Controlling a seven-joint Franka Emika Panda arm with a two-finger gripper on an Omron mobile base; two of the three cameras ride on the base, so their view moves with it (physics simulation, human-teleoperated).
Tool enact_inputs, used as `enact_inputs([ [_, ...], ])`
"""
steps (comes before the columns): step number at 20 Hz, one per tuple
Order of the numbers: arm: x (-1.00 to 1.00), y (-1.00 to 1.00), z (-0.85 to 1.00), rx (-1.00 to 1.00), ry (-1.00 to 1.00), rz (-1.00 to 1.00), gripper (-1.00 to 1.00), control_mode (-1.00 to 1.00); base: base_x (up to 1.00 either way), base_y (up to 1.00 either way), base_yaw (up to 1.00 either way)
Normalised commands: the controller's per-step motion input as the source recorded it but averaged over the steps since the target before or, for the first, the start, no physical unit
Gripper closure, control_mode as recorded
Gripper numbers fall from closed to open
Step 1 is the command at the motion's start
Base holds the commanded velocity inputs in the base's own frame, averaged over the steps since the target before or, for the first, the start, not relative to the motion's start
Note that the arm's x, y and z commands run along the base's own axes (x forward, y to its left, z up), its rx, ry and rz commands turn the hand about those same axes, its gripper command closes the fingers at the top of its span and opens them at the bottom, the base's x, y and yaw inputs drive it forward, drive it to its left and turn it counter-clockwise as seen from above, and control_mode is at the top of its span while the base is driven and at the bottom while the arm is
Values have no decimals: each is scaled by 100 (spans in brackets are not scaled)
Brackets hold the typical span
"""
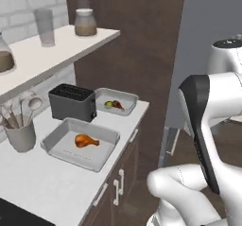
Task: Place one lime and one chicken drumstick in each tupperware on the nearby counter, to pack two identical lunches.
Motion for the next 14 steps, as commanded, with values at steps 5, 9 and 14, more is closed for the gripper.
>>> enact_inputs([
  [5, 0, 0, 0, 0, 0, 0, -100, 100, 98, -100, 0],
  [9, 0, 0, 0, 0, 0, 0, -100, 100, 76, -100, 16],
  [14, 0, 0, 0, 0, 0, 0, -100, 100, 31, -69, -45],
])
